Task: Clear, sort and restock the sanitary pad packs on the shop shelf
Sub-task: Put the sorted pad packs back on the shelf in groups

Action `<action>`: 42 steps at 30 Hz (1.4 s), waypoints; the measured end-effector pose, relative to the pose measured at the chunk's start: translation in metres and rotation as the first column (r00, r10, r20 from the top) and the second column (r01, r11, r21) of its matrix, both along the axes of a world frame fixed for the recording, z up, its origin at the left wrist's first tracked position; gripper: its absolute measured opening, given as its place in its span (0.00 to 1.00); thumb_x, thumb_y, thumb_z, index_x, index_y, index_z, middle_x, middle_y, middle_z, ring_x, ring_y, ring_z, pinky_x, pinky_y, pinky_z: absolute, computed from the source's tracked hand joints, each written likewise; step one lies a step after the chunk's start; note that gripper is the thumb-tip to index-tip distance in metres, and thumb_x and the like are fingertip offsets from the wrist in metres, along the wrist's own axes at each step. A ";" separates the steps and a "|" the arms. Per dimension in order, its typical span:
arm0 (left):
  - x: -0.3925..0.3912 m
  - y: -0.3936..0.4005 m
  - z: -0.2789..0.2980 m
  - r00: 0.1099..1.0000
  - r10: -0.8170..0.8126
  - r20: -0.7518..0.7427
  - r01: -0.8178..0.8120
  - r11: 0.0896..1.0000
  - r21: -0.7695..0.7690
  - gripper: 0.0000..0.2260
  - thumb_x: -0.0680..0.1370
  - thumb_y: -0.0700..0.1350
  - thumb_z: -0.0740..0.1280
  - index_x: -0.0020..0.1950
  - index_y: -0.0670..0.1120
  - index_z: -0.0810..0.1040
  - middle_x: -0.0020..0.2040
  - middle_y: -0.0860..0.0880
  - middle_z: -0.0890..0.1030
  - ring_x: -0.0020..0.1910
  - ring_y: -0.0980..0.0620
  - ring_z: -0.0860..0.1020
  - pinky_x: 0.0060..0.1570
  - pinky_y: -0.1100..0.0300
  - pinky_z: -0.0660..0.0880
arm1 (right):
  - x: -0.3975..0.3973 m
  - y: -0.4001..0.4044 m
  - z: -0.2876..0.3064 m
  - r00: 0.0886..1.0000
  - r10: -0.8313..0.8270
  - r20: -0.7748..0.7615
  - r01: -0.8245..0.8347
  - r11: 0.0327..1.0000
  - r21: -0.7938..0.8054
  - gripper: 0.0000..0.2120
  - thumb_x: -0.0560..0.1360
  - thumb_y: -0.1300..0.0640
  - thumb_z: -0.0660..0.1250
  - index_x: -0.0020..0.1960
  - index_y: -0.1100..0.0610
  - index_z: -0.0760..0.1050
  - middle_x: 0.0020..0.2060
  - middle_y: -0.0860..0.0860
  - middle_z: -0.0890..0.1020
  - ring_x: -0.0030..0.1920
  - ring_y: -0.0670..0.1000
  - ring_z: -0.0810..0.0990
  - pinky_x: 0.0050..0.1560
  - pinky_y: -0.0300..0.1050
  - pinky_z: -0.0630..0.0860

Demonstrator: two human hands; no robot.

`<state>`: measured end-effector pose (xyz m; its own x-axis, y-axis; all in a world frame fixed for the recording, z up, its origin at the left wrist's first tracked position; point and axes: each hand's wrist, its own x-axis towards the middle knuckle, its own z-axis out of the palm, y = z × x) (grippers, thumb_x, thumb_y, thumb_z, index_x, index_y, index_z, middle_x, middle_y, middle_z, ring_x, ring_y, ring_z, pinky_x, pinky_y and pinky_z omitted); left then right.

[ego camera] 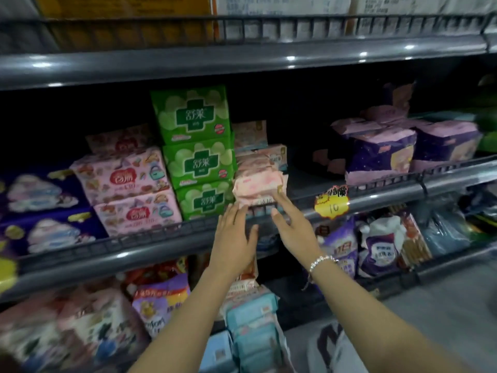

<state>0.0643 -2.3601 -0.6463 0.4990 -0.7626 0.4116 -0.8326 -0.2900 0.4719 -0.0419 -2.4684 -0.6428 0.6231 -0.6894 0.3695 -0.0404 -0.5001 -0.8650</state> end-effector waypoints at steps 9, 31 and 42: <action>-0.048 0.092 -0.120 0.933 0.215 -0.288 -0.196 0.976 0.094 0.21 0.82 0.48 0.57 0.75 0.44 0.64 0.74 0.45 0.65 0.73 0.46 0.63 0.70 0.53 0.63 | -0.048 0.103 -0.117 0.991 0.020 -0.134 0.006 0.981 0.191 0.18 0.81 0.56 0.60 0.71 0.50 0.69 0.64 0.39 0.70 0.64 0.38 0.67 0.65 0.32 0.63; -0.058 0.161 -0.274 0.667 0.550 -0.503 -0.360 0.828 0.429 0.30 0.80 0.50 0.65 0.78 0.46 0.57 0.79 0.40 0.51 0.77 0.43 0.52 0.75 0.46 0.50 | -0.045 0.167 -0.284 0.803 0.363 -0.473 -0.031 0.817 0.575 0.19 0.82 0.54 0.60 0.71 0.53 0.68 0.63 0.46 0.74 0.63 0.44 0.71 0.60 0.39 0.67; -0.031 0.086 -0.271 0.818 0.393 -0.419 -0.320 0.918 0.237 0.25 0.82 0.49 0.60 0.76 0.43 0.61 0.77 0.43 0.61 0.76 0.46 0.57 0.73 0.51 0.46 | -0.012 0.100 -0.287 0.885 -0.235 -0.401 0.413 0.793 0.448 0.19 0.78 0.53 0.66 0.68 0.55 0.72 0.62 0.53 0.71 0.59 0.52 0.74 0.61 0.49 0.74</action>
